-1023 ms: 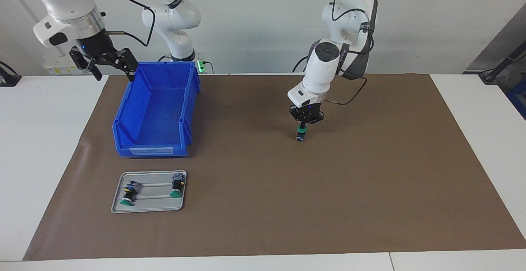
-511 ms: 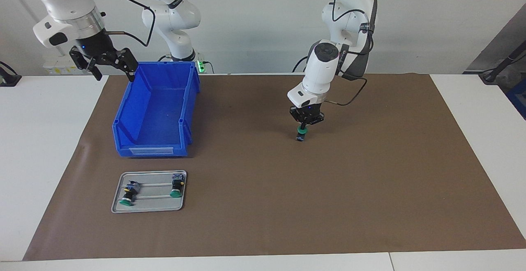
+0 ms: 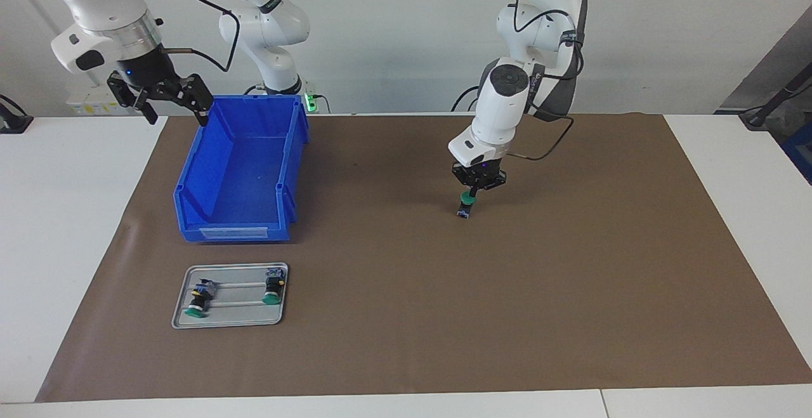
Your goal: Place and press button with both arms
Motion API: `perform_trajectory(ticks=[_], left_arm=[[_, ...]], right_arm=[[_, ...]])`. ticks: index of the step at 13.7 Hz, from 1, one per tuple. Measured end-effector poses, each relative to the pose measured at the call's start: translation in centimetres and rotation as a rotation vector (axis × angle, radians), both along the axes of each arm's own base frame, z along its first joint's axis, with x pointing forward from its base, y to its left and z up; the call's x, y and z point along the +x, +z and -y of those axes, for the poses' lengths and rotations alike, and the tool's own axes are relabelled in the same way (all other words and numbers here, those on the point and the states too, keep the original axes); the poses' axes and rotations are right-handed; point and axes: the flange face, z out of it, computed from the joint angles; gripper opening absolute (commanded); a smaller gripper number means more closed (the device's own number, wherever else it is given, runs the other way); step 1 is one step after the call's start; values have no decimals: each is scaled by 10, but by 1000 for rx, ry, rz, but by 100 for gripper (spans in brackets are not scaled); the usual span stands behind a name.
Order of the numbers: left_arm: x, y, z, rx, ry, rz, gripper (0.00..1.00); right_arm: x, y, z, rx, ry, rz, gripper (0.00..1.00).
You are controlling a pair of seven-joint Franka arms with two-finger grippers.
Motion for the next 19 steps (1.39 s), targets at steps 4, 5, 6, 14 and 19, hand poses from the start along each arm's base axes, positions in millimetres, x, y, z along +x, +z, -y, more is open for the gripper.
perform_trajectory(ticks=[4, 5, 6, 14, 19], left_arm=[[29, 29, -63, 0, 64, 23, 100], [36, 39, -79, 6, 85, 9, 100], [45, 55, -95, 12, 102, -8, 100], [76, 202, -193, 16, 99, -10, 100], [64, 249, -220, 23, 78, -49, 100]], right_arm=[[0, 0, 0, 0, 0, 0, 100], [0, 0, 0, 0, 0, 0, 100], [0, 0, 0, 0, 0, 0, 100], [0, 0, 0, 0, 0, 0, 100], [0, 0, 0, 0, 0, 0, 100]])
